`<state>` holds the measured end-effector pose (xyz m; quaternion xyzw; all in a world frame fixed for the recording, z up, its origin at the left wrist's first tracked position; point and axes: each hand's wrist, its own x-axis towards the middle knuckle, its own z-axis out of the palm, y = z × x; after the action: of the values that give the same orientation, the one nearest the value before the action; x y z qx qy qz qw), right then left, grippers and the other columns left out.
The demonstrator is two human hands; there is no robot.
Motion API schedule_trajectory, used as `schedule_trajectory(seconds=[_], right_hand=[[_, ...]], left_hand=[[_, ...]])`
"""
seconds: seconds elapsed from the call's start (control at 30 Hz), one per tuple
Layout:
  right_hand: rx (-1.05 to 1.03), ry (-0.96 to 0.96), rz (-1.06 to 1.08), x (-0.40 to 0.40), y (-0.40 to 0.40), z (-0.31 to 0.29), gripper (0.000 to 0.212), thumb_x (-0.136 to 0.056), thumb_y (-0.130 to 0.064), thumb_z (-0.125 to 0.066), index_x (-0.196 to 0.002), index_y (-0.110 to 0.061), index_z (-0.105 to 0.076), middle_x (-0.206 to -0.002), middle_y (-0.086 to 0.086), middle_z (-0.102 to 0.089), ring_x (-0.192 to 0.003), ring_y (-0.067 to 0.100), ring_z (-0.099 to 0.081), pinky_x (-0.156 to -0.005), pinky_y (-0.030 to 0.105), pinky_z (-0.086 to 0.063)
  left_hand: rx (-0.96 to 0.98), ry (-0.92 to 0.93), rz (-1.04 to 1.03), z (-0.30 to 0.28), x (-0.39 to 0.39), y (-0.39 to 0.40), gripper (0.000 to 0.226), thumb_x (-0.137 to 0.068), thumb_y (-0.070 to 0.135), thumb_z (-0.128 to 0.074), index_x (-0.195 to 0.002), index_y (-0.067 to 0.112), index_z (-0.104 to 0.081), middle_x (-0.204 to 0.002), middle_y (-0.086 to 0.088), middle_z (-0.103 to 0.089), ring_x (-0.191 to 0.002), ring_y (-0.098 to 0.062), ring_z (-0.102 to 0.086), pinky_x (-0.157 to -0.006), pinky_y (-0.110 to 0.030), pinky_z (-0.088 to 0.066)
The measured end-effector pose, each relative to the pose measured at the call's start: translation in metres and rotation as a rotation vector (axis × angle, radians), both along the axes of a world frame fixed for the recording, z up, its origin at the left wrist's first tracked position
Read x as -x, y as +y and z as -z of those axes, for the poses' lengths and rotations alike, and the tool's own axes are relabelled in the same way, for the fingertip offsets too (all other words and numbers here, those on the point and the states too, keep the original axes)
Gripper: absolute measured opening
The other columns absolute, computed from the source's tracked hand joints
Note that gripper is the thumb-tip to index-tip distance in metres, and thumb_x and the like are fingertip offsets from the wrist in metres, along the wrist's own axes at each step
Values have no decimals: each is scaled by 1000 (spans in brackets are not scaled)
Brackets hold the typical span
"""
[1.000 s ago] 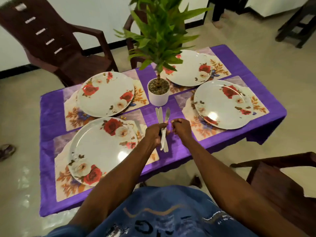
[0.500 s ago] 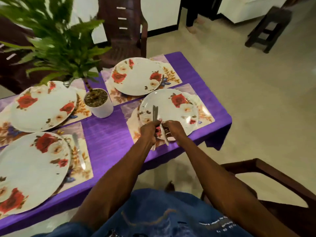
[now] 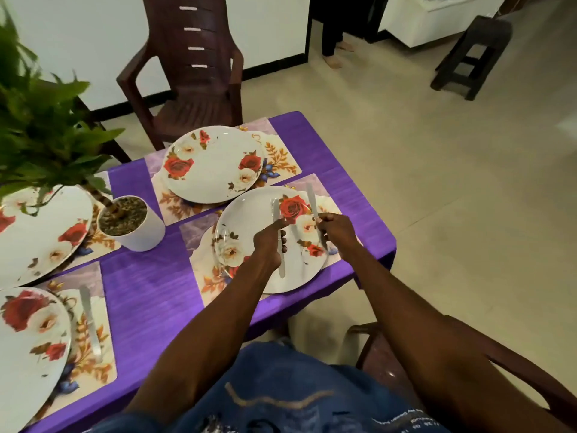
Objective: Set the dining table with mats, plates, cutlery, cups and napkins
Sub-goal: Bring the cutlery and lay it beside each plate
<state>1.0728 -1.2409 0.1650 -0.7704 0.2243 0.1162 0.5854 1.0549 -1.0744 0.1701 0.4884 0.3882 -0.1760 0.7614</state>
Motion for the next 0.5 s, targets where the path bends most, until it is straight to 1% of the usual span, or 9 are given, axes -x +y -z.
schedule_trajectory(seconds=[0.07,0.13,0.2,0.27,0.3,0.37,0.4,0.43,0.5], right_hand=[[131,10,-9,-17,-18,2,21,-91,-11,-63,-108,-5,-74,-91,7,-70,-79,16,-60,-71,29,-45],[195,19,-27,-31,-30,4,21,-90,-8,-63,-108,-3,-73,-101,12,-72,-89,20,-64,-76,28,-46],[248,34,-39,-45,-39,8,23,-90,-8,-64,-111,-1,-72,-112,13,-71,-104,23,-64,-84,28,-47],[273,50,-51,-50,-43,15,25,-89,-9,-66,-113,0,-71,-116,12,-70,-111,24,-63,-85,26,-45],[274,63,-55,-54,-45,18,25,-89,-9,-67,-112,0,-71,-116,12,-70,-111,24,-63,-83,24,-44],[288,90,-69,-59,-48,25,24,-88,-10,-68,-110,-2,-73,-114,12,-71,-109,24,-64,-80,22,-43],[294,98,-75,-60,-49,28,23,-87,-10,-69,-109,-3,-73,-113,12,-72,-109,24,-65,-80,23,-44],[305,102,-94,-64,-50,31,23,-87,-11,-69,-108,-3,-74,-112,12,-72,-108,24,-65,-81,25,-46],[343,89,-161,-71,-53,36,23,-87,-12,-69,-107,-3,-74,-112,13,-72,-110,25,-64,-89,31,-48]], left_hand=[[27,-6,10,3,-12,-8,34,-75,22,-82,-101,4,-68,-64,-3,-54,-55,-13,-46,-46,-25,-39],[41,1,39,3,-26,-20,38,-75,30,-84,-101,8,-66,-65,-2,-57,-55,-13,-50,-46,-22,-44],[72,6,68,1,-38,-30,33,-81,29,-79,-102,10,-63,-69,-2,-58,-57,-13,-54,-50,-21,-54],[94,-6,83,-3,-43,-35,21,-90,24,-70,-103,10,-60,-71,-3,-58,-60,-13,-55,-53,-20,-53],[88,-6,79,-3,-47,-36,23,-91,24,-69,-107,10,-60,-76,-6,-61,-65,-13,-59,-57,-22,-54],[49,2,66,-3,-52,-39,35,-90,26,-69,-120,10,-58,-100,-16,-67,-87,-19,-66,-80,-34,-56],[31,9,69,-1,-53,-39,36,-90,27,-69,-120,13,-58,-109,-18,-67,-95,-23,-65,-89,-40,-53],[15,18,69,2,-56,-41,33,-90,28,-70,-118,15,-58,-111,-17,-67,-97,-26,-65,-94,-44,-51],[-5,36,34,3,-59,-46,31,-89,27,-71,-115,14,-61,-106,-12,-66,-91,-27,-66,-95,-45,-50]])
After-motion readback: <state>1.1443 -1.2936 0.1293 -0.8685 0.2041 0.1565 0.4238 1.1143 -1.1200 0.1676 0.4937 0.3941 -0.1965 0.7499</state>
